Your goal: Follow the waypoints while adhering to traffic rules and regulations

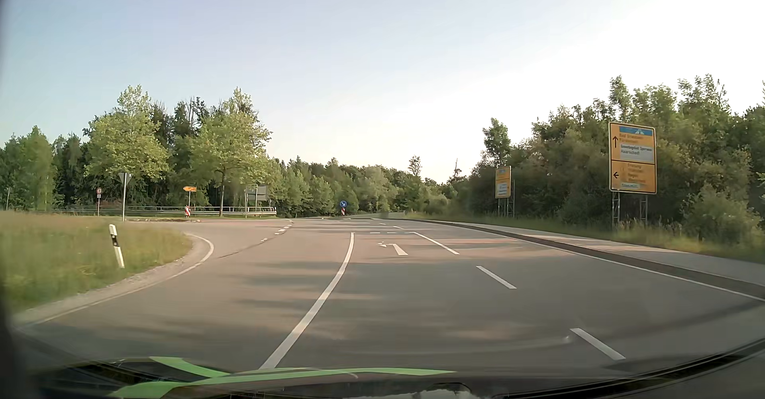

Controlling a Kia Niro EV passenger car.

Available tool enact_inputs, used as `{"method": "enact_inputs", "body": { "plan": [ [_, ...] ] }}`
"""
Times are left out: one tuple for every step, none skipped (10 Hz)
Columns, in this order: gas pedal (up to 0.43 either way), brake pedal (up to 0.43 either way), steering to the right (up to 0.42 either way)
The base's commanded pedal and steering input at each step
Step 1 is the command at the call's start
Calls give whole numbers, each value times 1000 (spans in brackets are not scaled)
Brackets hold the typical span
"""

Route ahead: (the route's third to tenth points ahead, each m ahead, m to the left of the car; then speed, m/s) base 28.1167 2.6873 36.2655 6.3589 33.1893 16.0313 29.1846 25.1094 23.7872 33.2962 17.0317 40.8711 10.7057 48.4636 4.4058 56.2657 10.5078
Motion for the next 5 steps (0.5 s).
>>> {"method": "enact_inputs", "body": {
  "plan": [
    [0, 0, -14],
    [0, 0, -15],
    [0, 0, -17],
    [0, 0, -20],
    [0, 0, -20]
  ]
}}
